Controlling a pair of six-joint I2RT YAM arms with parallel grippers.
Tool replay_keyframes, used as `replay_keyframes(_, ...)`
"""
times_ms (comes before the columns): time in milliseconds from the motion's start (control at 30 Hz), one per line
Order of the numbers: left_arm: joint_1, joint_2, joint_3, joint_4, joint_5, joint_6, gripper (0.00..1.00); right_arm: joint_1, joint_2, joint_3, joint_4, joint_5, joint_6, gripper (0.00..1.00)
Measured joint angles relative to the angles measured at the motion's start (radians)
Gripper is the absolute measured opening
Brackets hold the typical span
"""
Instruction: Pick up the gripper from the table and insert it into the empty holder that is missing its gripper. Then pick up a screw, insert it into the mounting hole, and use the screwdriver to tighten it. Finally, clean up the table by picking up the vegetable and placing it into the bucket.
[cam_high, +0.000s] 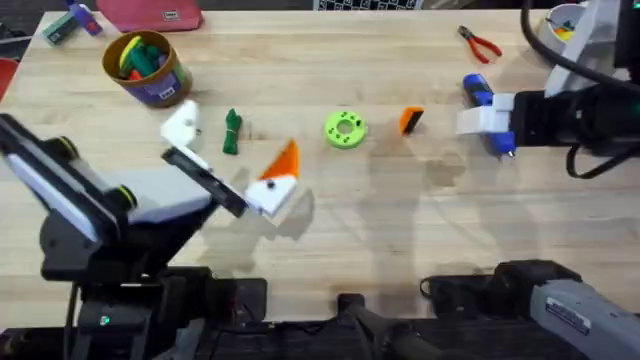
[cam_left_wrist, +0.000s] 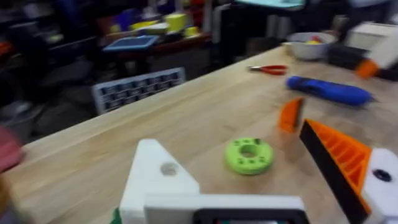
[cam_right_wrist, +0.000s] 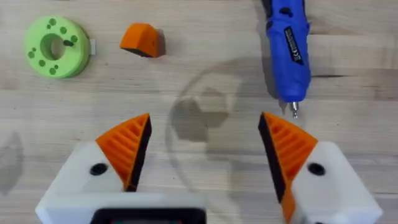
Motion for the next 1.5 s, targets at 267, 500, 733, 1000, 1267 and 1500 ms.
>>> replay_keyframes(267, 0.000, -0.044, -0.068, 0.074, 0.333, 0.001, 0.985, 0.000, 0.000, 0.000, 0.000, 0.000, 0.000, 0.994)
replay_keyframes(500, -0.004, -0.055, -0.107, 0.083, 0.435, -0.038, 0.985, 0.000, 0.000, 0.000, 0.000, 0.000, 0.000, 0.994)
replay_keyframes(733, -0.006, -0.055, -0.108, -0.019, 0.475, -0.059, 0.985, 0.000, 0.000, 0.000, 0.000, 0.000, 0.000, 0.994)
replay_keyframes(1000, -0.006, -0.056, -0.108, -0.075, 0.505, -0.064, 0.985, 0.000, 0.000, 0.000, 0.000, 0.000, 0.000, 0.994)
replay_keyframes(1267, -0.006, -0.056, -0.108, -0.078, 0.521, -0.063, 0.985, 0.000, 0.000, 0.000, 0.000, 0.000, 0.000, 0.994)
replay_keyframes(1500, -0.006, -0.055, -0.108, -0.079, 0.526, -0.063, 0.985, 0.000, 0.000, 0.000, 0.000, 0.000, 0.000, 0.994)
